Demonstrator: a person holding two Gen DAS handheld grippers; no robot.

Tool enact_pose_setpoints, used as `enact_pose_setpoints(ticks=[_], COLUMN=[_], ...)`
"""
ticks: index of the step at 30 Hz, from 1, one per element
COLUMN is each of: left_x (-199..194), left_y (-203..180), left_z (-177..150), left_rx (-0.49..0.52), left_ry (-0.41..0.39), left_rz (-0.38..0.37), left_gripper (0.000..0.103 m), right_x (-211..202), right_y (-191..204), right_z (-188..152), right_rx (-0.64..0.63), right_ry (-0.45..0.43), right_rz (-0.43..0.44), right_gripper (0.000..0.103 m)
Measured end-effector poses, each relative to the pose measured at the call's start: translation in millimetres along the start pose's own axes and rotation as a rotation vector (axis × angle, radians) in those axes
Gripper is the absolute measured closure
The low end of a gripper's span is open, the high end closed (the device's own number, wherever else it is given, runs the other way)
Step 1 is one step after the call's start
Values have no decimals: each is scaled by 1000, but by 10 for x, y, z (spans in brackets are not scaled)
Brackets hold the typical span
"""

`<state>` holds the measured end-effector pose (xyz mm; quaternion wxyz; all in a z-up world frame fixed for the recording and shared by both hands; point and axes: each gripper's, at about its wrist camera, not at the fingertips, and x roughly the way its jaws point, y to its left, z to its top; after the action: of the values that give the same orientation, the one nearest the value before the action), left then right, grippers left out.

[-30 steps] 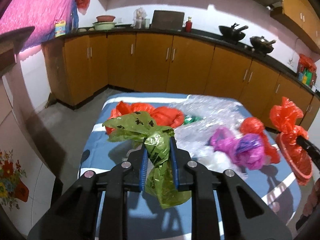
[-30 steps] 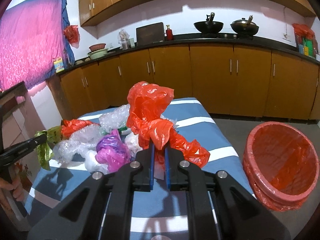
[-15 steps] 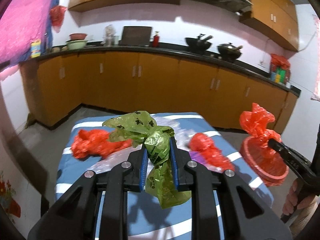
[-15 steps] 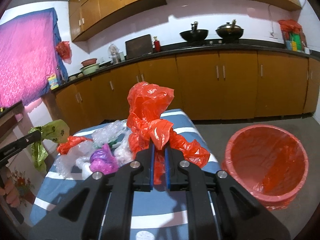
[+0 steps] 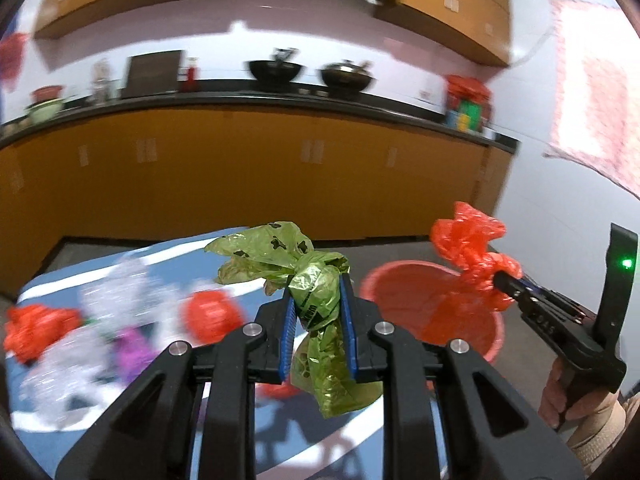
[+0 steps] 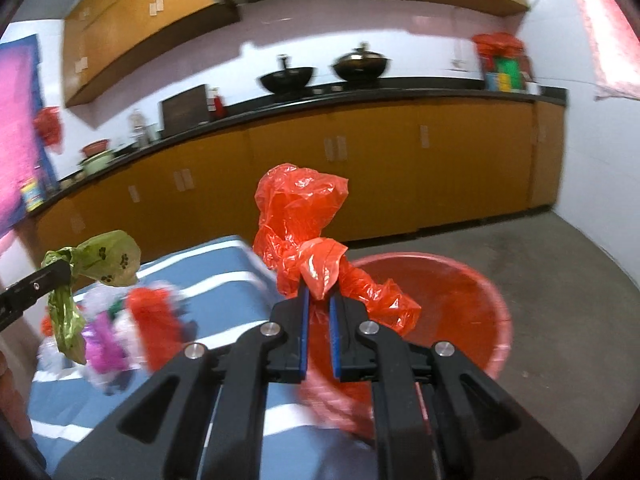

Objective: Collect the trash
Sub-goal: 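Carry the green bag with the left tool to the red wastebasket and release, then grasp the clear bubble wrap with the left tool while the right tool holds the red bag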

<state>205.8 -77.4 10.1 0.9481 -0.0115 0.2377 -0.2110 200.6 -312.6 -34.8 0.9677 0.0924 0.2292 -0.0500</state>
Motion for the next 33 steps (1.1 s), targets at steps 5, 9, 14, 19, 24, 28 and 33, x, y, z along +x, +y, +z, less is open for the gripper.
enact_pose_setpoints(ticks=[5,9,14,19,24,28,33], left_x=[451,807,1120,1289,1326,1227,946], left_y=[-498,-827,-1091,-1226,-1118,-906,-609], left_z=[39,17,12,-36,-79,-82,-103], left_rx=[54,108,155,167,152,117,75], left_ry=[40,84,121,149,165,153,121], left_rz=[-99,-148,-176,-170,-130,-76,12], left_gripper=[83,83,82,56,48,48,48], right_x=[131,282,453,578,509,423,304], right_y=[-401,-604,-846,-1008,-1106,-1090,-869], right_z=[27,38,23,63,-24,-51,-19], right_rx=[35,69,118,162,185,170,105], right_ry=[15,29,40,48,42,34,16], right_rz=[-66,-86,-91,-60,-60,-75,-70], right_gripper=[93,93,93,84,74,74,71])
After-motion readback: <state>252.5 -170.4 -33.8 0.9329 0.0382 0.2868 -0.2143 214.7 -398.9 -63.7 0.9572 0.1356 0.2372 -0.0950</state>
